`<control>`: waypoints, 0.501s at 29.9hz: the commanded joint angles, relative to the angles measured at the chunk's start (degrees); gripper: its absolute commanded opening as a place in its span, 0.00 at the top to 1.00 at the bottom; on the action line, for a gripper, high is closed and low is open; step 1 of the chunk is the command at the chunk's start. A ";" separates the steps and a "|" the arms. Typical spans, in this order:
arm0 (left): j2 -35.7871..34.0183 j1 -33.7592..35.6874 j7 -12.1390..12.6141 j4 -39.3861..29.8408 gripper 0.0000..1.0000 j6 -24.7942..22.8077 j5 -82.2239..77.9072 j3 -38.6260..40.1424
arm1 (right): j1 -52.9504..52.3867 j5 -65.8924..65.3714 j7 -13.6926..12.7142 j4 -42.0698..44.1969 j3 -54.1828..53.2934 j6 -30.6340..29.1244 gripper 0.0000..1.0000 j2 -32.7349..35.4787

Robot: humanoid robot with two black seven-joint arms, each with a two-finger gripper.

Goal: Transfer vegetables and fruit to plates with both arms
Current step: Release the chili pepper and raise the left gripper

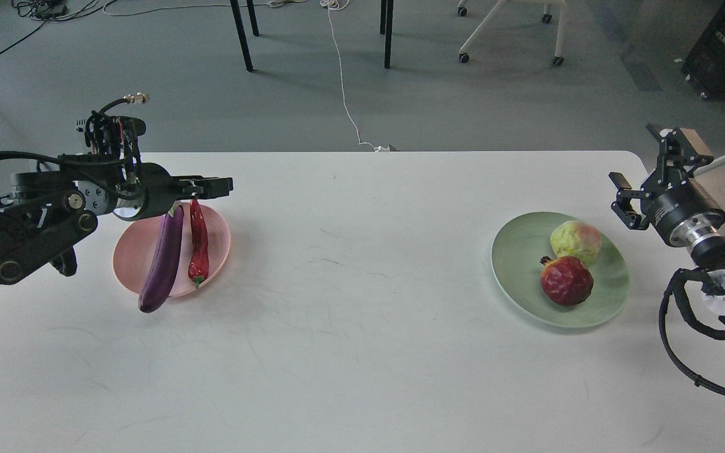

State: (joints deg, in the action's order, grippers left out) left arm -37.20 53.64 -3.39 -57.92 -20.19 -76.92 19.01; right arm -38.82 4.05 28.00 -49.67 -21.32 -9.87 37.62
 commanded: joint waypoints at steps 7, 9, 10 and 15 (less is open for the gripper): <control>7.13 -8.01 -3.82 -2.98 0.02 11.13 38.32 12.96 | -6.00 -0.01 0.00 -0.17 -0.57 -0.15 0.01 -0.62; 10.72 -12.40 -4.52 -2.99 0.02 11.23 39.65 20.68 | -6.53 0.08 0.00 -0.52 -0.83 -0.50 0.01 -0.97; 12.92 -14.60 -4.87 -2.99 0.02 11.14 39.65 24.98 | -6.79 0.08 0.00 -1.30 -0.92 -0.50 0.01 -1.67; 19.70 -24.53 -7.51 -2.55 0.02 7.64 38.52 39.33 | -5.83 0.08 0.00 -6.67 -1.01 -0.94 0.01 -1.85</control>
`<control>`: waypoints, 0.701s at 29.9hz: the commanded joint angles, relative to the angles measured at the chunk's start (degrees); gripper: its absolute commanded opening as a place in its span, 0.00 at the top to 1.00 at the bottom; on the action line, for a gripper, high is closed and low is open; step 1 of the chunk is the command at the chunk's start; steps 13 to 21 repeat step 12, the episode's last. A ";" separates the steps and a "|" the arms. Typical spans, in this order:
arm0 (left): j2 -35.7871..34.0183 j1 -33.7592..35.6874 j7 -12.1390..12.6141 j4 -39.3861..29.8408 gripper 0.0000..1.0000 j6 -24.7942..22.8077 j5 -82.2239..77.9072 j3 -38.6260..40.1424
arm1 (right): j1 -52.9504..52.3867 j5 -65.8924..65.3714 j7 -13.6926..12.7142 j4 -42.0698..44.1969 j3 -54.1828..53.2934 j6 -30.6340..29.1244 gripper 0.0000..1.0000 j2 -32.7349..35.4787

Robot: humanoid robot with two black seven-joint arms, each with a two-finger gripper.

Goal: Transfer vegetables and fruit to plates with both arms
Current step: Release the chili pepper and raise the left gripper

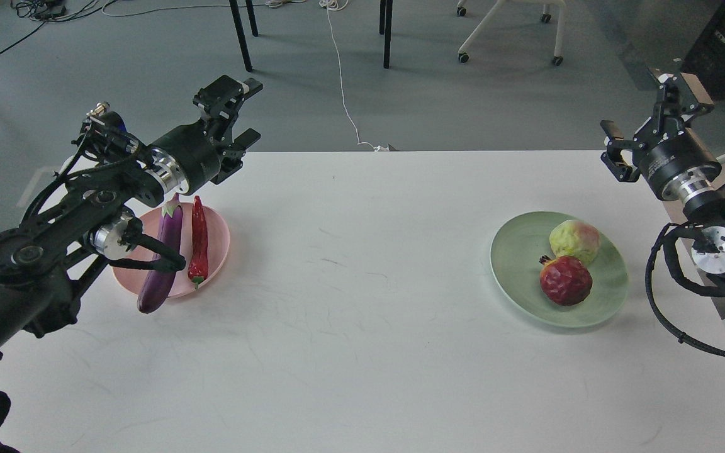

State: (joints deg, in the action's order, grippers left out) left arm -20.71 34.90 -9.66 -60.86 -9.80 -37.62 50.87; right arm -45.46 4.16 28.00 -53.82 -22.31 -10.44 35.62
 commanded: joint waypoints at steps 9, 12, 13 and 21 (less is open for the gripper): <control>5.06 -12.92 -0.80 0.48 0.02 -8.49 -0.79 12.59 | 5.03 -0.02 0.00 -2.51 -0.19 -7.23 0.01 0.85; 5.15 -12.92 -0.62 0.48 0.02 -8.49 -0.70 12.59 | 5.03 -0.02 0.00 -2.52 -0.19 -7.49 0.01 1.11; 5.15 -12.92 -0.62 0.48 0.02 -8.49 -0.70 12.59 | 5.03 -0.02 0.00 -2.52 -0.19 -7.49 0.01 1.11; 5.15 -12.92 -0.62 0.48 0.02 -8.49 -0.70 12.59 | 5.03 -0.02 0.00 -2.52 -0.19 -7.49 0.01 1.11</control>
